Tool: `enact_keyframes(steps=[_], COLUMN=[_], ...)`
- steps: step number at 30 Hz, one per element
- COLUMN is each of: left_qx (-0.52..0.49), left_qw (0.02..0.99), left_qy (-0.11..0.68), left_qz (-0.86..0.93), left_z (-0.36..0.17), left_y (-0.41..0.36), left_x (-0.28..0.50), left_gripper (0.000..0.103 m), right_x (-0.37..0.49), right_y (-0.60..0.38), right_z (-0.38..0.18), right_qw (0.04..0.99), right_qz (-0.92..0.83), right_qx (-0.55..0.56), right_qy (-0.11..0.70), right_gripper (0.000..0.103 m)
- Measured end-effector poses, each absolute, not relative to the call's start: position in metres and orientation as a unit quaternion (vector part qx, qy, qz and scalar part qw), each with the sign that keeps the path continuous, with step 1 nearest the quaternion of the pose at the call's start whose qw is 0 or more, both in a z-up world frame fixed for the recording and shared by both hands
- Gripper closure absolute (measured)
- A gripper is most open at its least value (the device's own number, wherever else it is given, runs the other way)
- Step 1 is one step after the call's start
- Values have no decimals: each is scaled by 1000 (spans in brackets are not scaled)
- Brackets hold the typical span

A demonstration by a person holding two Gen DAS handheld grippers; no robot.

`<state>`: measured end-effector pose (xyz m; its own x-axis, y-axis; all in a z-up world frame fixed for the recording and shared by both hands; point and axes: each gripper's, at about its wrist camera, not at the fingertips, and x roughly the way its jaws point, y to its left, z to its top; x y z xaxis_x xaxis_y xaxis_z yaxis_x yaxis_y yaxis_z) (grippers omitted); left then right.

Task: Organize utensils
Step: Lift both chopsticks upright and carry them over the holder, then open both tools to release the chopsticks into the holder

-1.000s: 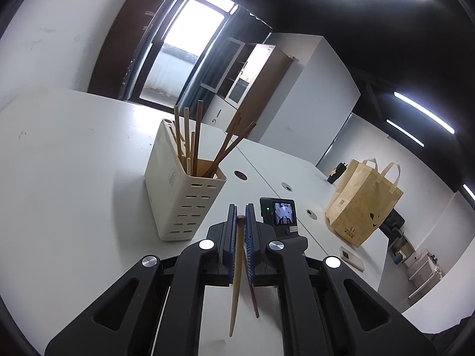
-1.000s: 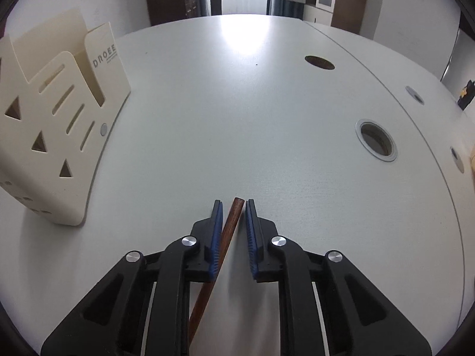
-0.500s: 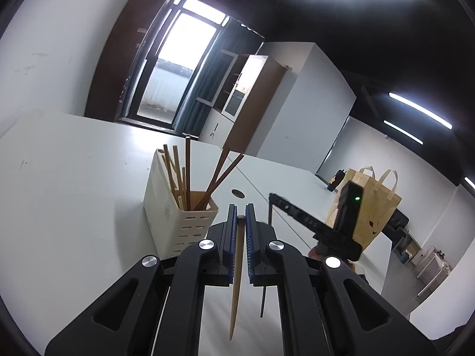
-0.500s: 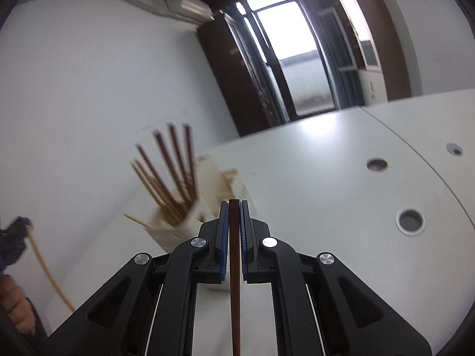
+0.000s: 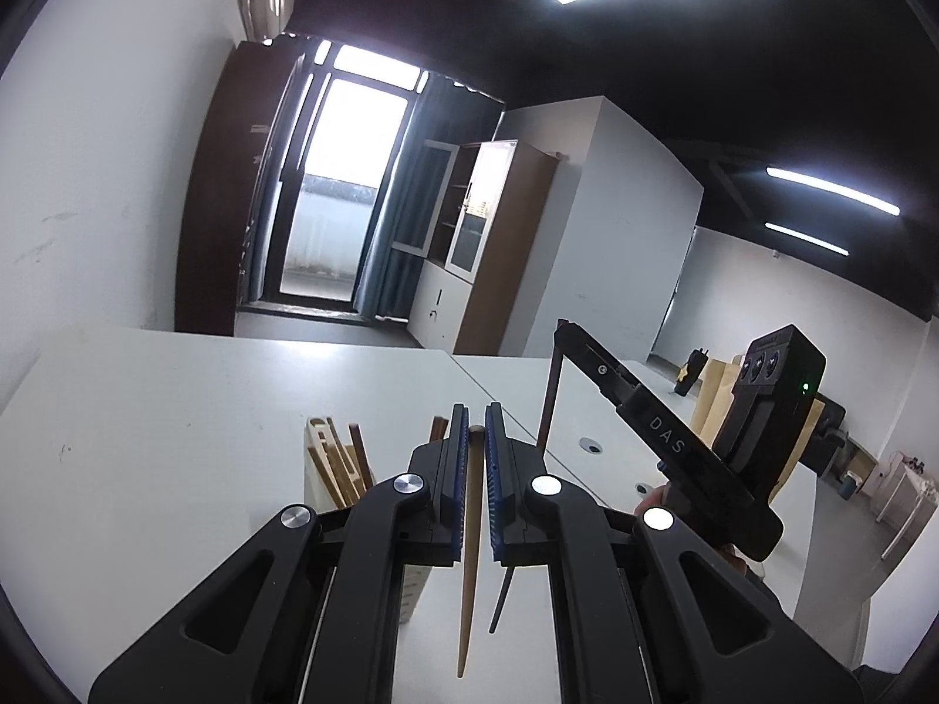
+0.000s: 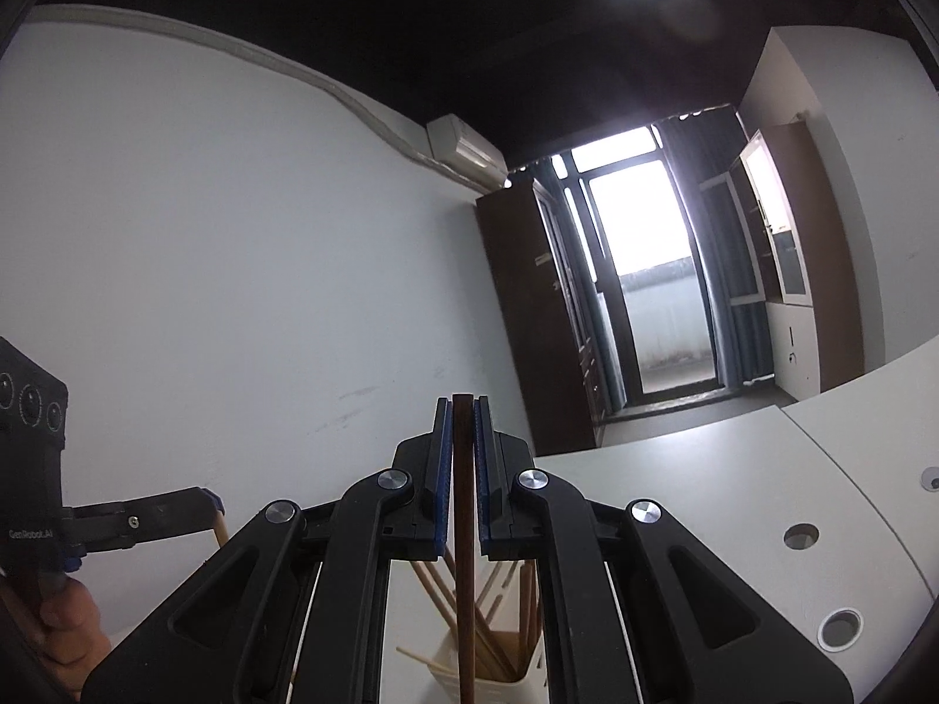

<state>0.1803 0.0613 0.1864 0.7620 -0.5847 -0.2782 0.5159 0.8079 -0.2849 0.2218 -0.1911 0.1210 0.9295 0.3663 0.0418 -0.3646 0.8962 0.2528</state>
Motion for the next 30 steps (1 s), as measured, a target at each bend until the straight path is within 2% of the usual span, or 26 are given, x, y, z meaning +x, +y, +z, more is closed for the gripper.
enact_keyframes(steps=[13,20,30], left_qx=[-89,-80,-62], left_qw=[945,952,949], left_qy=[120,112,162], left_qz=[-289,-274,-265], left_z=[221,208,177], left_y=[55,41,27], left_x=[223,243,270], left_gripper=[98,98,98], right_x=[234,259,259], right_y=[-194,-189,-174], right_z=[130,111,93], right_qw=[974,975,981], right_qz=[163,154,162], right_qx=[129,137,99], right_qy=[-91,-80,-41], right_gripper=[95,95,95])
